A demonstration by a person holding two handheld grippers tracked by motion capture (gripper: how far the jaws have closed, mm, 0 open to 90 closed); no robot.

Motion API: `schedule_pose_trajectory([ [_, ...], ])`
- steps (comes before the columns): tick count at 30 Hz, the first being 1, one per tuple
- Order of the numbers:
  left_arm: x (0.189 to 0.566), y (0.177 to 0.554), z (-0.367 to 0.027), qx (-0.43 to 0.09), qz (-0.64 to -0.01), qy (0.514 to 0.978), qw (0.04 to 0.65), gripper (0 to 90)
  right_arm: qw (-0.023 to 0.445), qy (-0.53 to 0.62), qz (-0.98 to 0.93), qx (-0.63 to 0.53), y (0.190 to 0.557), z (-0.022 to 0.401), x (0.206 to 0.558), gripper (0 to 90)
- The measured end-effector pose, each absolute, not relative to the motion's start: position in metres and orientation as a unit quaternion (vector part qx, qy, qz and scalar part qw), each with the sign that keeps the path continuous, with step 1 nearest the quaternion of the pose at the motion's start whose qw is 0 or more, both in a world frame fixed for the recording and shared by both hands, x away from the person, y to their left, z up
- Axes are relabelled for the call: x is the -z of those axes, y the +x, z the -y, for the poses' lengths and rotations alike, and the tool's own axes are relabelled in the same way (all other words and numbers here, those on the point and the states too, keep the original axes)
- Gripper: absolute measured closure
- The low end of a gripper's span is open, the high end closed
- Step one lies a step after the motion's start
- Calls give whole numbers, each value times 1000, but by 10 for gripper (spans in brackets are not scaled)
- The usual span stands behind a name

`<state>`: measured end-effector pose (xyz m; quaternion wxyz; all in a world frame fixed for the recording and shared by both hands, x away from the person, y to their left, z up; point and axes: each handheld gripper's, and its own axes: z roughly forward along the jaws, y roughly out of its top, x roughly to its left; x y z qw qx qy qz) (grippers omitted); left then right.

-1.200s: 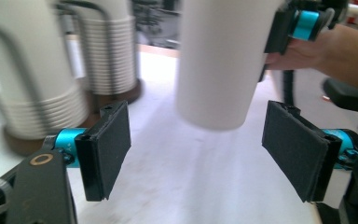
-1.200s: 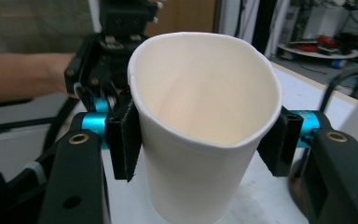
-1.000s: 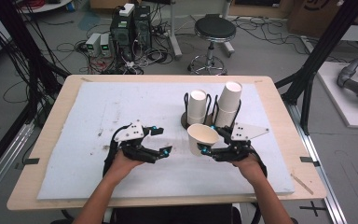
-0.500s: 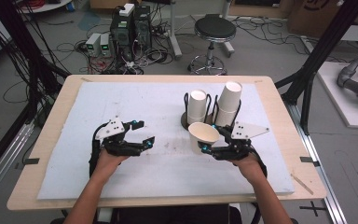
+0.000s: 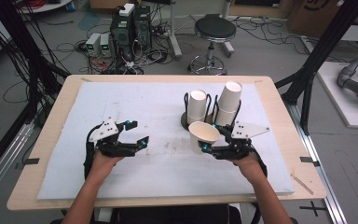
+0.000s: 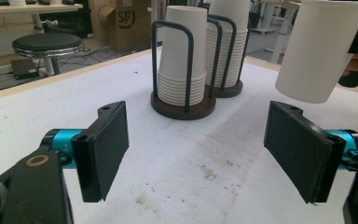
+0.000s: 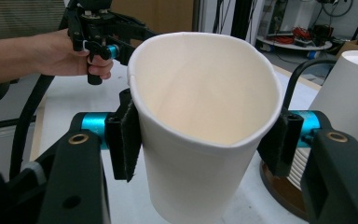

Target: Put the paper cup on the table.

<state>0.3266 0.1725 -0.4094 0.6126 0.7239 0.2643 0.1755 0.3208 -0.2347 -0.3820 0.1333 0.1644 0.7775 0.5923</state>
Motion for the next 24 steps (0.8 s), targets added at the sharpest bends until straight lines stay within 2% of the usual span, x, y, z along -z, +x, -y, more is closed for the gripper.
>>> schedule_pose_trajectory([
  [10,413,328,-182,-193,-274,716,613,221,140,171,-777,-589,321,240,382,404],
  [24,416,328,-182,-200,-276,714,612,221,187,213,-766,-577,312,281,378,403],
])
